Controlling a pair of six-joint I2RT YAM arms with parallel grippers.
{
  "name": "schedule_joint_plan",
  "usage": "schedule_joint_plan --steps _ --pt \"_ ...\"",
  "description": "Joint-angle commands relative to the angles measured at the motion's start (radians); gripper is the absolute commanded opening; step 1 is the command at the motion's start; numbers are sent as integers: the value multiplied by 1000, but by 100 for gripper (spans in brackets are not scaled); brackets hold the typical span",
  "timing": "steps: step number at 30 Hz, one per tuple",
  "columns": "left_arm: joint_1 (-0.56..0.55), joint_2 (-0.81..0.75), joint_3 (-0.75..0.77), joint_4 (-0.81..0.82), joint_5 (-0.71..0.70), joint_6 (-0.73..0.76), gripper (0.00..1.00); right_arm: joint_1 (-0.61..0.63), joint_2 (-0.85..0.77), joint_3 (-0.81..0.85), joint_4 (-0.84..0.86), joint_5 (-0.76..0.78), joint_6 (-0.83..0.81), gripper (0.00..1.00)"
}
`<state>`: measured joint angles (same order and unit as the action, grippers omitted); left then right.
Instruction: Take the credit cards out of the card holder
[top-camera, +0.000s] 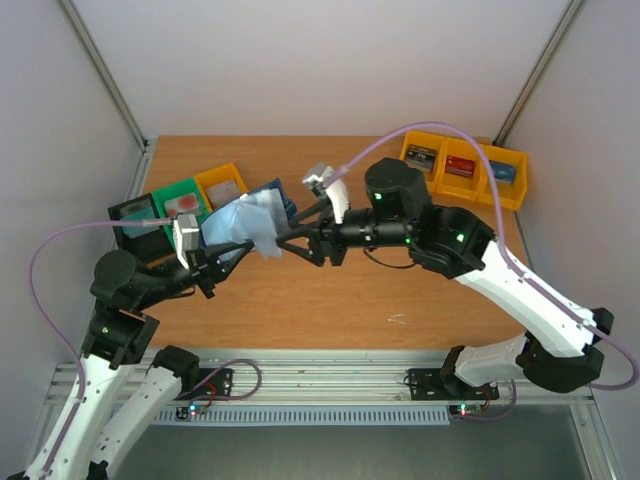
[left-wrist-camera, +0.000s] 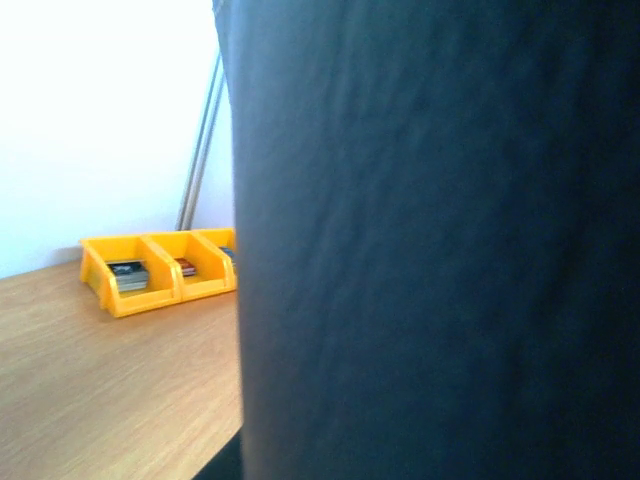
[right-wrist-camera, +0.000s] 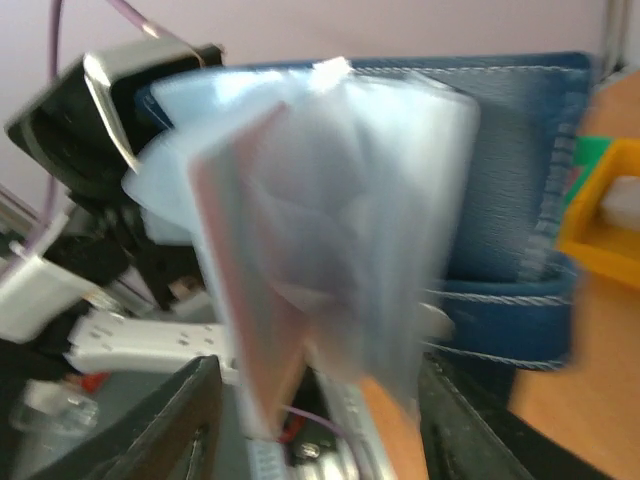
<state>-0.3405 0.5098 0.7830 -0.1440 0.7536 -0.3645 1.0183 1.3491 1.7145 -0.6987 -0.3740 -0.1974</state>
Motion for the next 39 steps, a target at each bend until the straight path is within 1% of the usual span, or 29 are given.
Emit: schedule_joint_plan --steps 1,2,4,7,10,12,14,16,17,20,27,29,33,39 --pt "3 -17 -7 132 76 -67 0 -70 -79 -88 16 -131 -41 47" --pt "3 -16 -6 133 80 -69 0 -73 -83 -90 12 -136 -43 41" --pt "2 -15 -6 130 75 -65 0 -73 -74 -77 -9 -149 -47 38" --pt "3 -13 -2 109 58 -49 0 -73 -59 -59 -25 -199 -52 38" --pt "3 -15 2 76 39 -26 0 -72 -59 -57 -18 -261 -58 44" --pt "3 -16 2 66 33 -15 0 -64 -67 -61 -3 -249 -60 43" --pt "3 -16 3 70 39 -15 0 -57 -65 -58 -6 -189 -57 38" --pt "3 -12 4 77 42 -17 0 -57 -57 -53 -9 -176 -58 33" --pt "3 -11 4 77 41 -16 0 -57 -54 -52 -5 -186 -59 32" --pt "3 -11 2 73 36 -13 0 -53 -45 -49 5 -226 -60 37" --pt "3 -5 4 65 33 -2 0 -38 -7 -14 -6 -248 -72 41" --pt "3 -4 5 64 35 -2 0 -35 -4 -13 -11 -228 -75 37" --pt "3 -4 6 63 37 -2 0 -35 -10 -14 -18 -188 -82 22" --pt "4 -5 1 70 45 -6 0 -35 -18 -16 -30 -141 -84 16"
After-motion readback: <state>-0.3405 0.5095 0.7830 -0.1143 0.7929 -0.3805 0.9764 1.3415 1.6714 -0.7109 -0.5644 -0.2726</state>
